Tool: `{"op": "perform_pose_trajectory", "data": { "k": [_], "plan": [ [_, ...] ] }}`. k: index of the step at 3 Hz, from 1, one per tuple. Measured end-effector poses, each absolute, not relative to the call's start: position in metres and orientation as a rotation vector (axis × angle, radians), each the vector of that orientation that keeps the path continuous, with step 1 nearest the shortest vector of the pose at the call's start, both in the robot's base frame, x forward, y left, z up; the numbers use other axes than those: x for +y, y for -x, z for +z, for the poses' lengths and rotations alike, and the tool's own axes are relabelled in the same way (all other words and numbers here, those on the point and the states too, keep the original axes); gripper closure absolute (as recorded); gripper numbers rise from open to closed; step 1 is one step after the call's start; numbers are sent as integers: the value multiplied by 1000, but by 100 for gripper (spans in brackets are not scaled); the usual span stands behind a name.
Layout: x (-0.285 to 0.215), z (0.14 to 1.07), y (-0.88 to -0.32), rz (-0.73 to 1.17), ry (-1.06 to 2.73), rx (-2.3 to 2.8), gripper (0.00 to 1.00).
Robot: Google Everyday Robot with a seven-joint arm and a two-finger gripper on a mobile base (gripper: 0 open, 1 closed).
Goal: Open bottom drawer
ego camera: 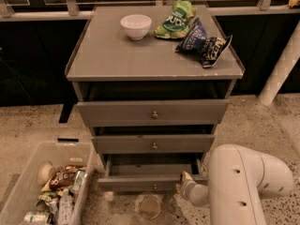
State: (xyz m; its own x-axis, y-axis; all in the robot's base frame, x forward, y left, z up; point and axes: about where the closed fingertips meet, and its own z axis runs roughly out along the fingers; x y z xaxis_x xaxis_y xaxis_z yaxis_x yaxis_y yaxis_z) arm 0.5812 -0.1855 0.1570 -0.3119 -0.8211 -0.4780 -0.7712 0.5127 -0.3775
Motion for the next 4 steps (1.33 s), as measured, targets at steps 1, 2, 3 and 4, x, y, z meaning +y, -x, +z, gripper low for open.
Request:
{"op": "perform_pose_trajectory", "data": {
  "k": [1, 2, 3, 4],
  "plan": [
    [-183, 155, -572, -93, 1302, 2123, 100],
    [-181, 153, -564, -83, 1309, 2118, 100],
    [-181, 157, -564, -83, 1309, 2118, 100],
    [-176, 152, -549, -66, 1321, 2110, 100]
  ]
}}
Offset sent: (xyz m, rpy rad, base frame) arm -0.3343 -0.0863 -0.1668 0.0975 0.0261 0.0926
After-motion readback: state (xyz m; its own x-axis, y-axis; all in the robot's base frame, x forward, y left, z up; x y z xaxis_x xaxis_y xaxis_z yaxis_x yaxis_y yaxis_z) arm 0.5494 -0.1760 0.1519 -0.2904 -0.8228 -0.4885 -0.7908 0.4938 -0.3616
